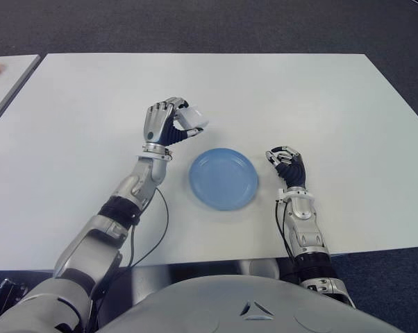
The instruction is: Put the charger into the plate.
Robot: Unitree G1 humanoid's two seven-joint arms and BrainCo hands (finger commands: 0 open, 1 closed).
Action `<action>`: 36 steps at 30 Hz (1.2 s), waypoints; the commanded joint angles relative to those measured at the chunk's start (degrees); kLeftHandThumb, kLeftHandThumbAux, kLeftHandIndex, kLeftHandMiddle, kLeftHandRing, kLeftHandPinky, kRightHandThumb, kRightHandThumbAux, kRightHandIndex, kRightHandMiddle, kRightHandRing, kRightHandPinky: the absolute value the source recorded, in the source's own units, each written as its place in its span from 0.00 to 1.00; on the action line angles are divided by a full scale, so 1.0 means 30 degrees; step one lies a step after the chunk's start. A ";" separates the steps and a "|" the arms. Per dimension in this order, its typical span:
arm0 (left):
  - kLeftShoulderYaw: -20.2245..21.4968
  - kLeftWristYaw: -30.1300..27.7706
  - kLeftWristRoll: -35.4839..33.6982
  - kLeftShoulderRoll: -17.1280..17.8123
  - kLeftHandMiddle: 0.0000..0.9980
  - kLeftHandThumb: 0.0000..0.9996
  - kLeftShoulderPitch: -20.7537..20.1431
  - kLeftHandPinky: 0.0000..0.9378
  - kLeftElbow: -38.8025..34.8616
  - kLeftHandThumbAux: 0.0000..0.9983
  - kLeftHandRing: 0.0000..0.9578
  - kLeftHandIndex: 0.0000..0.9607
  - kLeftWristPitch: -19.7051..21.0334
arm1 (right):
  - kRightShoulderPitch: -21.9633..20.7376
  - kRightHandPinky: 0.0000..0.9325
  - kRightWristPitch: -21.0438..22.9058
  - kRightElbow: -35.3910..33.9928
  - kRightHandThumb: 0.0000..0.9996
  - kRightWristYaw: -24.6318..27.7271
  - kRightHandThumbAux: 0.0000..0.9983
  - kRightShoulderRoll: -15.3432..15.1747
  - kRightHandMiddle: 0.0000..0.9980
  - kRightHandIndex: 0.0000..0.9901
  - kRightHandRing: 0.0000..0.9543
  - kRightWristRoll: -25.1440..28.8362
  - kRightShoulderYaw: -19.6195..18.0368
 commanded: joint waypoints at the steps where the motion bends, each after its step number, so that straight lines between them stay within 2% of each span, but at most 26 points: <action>1: -0.0391 -0.0788 0.0504 -0.0295 0.51 1.00 0.0790 0.48 -0.1253 0.66 0.55 0.40 0.0046 | 0.0328 0.91 0.0217 0.0581 0.71 0.0154 0.73 0.0076 0.81 0.44 0.88 0.0024 0.0089; 13: -0.1494 -0.2934 0.1736 -0.0622 0.51 1.00 0.2327 0.48 -0.4163 0.66 0.55 0.40 0.0445 | 0.0364 0.91 0.0269 0.0601 0.70 0.0175 0.73 0.0084 0.82 0.44 0.88 0.0016 0.0125; 20: -0.1861 -0.4105 0.1872 -0.0710 0.50 1.00 0.3137 0.49 -0.5207 0.66 0.54 0.40 0.0011 | 0.0372 0.91 0.0186 0.0523 0.71 0.0161 0.73 0.0087 0.81 0.44 0.87 0.0022 0.0157; 22: -0.2093 -0.4784 0.1739 -0.0608 0.50 0.97 0.3525 0.66 -0.5657 0.66 0.54 0.40 -0.0280 | 0.0365 0.91 0.0158 0.0549 0.71 0.0115 0.73 0.0102 0.81 0.44 0.87 0.0025 0.0139; 24: -0.2163 -0.5233 0.1669 -0.0529 0.51 0.96 0.3718 0.77 -0.5898 0.66 0.55 0.40 -0.0461 | 0.0357 0.91 0.0144 0.0563 0.71 0.0056 0.73 0.0120 0.81 0.44 0.87 0.0007 0.0129; 29: -0.2413 -0.7036 0.1420 -0.0176 0.51 0.95 0.4155 0.84 -0.6075 0.65 0.55 0.40 -0.0776 | 0.0255 0.91 0.0354 0.0785 0.71 -0.0046 0.73 0.0092 0.82 0.44 0.87 -0.0037 0.0093; 36: -0.2384 -0.8742 0.1408 0.0010 0.51 0.95 0.4075 0.85 -0.5720 0.65 0.55 0.40 -0.0746 | 0.0218 0.90 0.0571 0.0765 0.70 -0.0097 0.73 0.0120 0.82 0.44 0.87 -0.0055 0.0115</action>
